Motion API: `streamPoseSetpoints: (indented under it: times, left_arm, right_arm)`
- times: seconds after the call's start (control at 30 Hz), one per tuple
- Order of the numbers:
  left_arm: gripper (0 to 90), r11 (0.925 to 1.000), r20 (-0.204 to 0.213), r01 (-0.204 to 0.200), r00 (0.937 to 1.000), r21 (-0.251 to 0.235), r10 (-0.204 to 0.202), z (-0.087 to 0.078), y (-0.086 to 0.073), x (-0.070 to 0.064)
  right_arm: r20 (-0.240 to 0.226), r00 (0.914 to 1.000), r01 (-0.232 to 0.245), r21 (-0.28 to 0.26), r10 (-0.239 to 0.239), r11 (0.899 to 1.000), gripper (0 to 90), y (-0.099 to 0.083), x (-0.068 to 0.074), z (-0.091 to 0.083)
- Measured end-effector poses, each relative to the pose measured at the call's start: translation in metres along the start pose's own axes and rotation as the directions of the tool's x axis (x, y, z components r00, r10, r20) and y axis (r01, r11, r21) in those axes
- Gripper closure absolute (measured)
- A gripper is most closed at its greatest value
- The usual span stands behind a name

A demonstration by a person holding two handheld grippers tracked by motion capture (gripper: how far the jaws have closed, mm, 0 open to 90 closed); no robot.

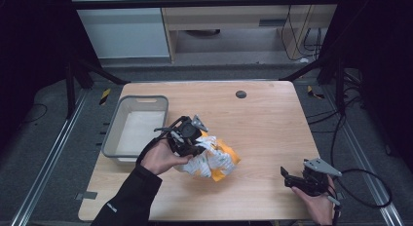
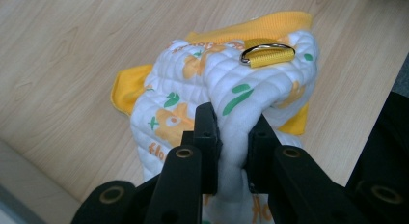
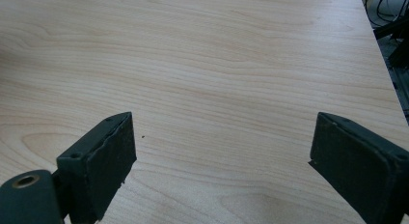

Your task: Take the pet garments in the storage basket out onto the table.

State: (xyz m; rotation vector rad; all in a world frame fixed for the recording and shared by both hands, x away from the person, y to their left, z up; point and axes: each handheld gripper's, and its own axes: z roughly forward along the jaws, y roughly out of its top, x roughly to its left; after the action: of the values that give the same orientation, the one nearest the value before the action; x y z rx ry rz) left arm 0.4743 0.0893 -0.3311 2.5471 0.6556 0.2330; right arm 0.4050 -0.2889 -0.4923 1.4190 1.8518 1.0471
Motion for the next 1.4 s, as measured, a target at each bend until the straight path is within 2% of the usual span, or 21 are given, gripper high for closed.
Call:
streamPoseSetpoints:
  times: [0.47,0.93,1.13,1.4]
  left_arm:
    - [78.4,0.999,0.016,-0.039,0.9991,0.023,0.039,0.024,0.005,-0.01]
    - [78.3,0.9953,0.048,-0.076,0.9962,0.06,0.074,0.062,0.006,-0.023]
    - [78.0,0.9944,0.066,-0.075,0.9954,0.075,0.07,0.073,0.002,-0.025]
    - [74.4,0.9947,0.078,-0.08,0.9941,0.065,0.075,0.081,-0.002,-0.027]
  right_arm:
    - [0.0,1.0,0.007,-0.005,-0.007,1.0,8.9,0.0,0.0,0.0]
    - [-0.002,1.0,0.006,-0.002,-0.006,1.0,9.0,0.0,0.0,0.001]
    - [-0.003,1.0,0.006,-0.002,-0.006,1.0,9.0,0.0,0.0,0.001]
    - [-0.006,1.0,0.005,0.0,-0.005,1.0,9.0,0.0,0.0,0.001]
